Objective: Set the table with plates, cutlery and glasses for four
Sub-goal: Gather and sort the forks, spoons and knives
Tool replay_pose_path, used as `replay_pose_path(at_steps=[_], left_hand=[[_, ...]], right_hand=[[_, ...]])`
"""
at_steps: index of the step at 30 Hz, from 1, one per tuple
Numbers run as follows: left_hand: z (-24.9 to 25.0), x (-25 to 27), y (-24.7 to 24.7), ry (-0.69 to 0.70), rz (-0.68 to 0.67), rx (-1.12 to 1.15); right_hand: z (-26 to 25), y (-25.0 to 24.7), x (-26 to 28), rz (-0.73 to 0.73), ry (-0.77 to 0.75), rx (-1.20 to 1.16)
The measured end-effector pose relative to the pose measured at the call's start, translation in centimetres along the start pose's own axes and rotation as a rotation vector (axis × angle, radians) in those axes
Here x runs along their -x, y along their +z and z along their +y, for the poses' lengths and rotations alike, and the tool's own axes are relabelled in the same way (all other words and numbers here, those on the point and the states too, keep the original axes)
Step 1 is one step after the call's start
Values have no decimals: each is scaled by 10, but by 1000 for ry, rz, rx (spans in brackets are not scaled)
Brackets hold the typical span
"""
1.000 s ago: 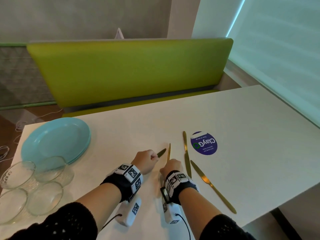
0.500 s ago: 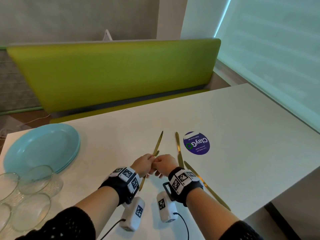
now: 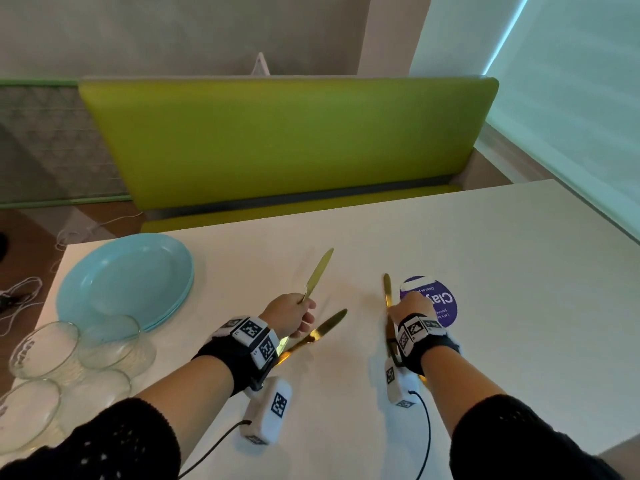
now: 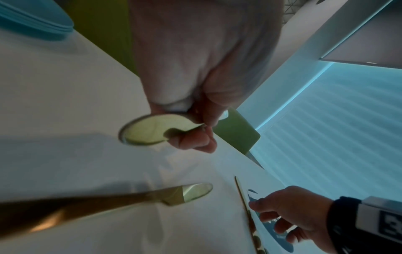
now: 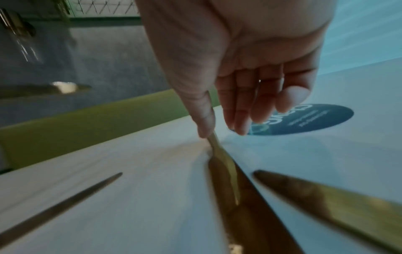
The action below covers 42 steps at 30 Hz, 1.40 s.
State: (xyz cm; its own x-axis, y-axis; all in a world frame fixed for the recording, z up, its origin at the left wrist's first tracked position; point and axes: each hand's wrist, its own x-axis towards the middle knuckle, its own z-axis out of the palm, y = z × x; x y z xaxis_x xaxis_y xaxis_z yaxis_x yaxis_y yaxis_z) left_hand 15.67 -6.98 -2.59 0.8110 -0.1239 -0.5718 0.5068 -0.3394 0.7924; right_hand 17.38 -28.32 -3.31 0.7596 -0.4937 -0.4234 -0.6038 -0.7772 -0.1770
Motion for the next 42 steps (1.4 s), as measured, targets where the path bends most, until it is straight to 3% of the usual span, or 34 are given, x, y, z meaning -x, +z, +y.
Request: replay_pose_path(at_steps=[7, 19, 22, 26, 31, 35, 42], left_hand=[[-2, -8, -11, 10, 42, -89], [13, -21, -4, 26, 51, -107], [17, -25, -6, 79, 96, -164], [25, -26, -5, 144, 135, -154], [23, -23, 9, 91, 3, -92], [20, -7, 28, 28, -222, -46], [7, 11, 58, 8, -323, -78]], right_hand=[[-15, 12, -11, 64, 11, 38], [-21, 15, -7, 44, -108, 165], [-28, 9, 0, 52, -234, 281], [-33, -2, 26, 127, -601, 613], [-28, -8, 53, 213, -903, 802], [-23, -9, 64, 197, -1044, 840], [-7, -5, 72, 167, -1072, 801]])
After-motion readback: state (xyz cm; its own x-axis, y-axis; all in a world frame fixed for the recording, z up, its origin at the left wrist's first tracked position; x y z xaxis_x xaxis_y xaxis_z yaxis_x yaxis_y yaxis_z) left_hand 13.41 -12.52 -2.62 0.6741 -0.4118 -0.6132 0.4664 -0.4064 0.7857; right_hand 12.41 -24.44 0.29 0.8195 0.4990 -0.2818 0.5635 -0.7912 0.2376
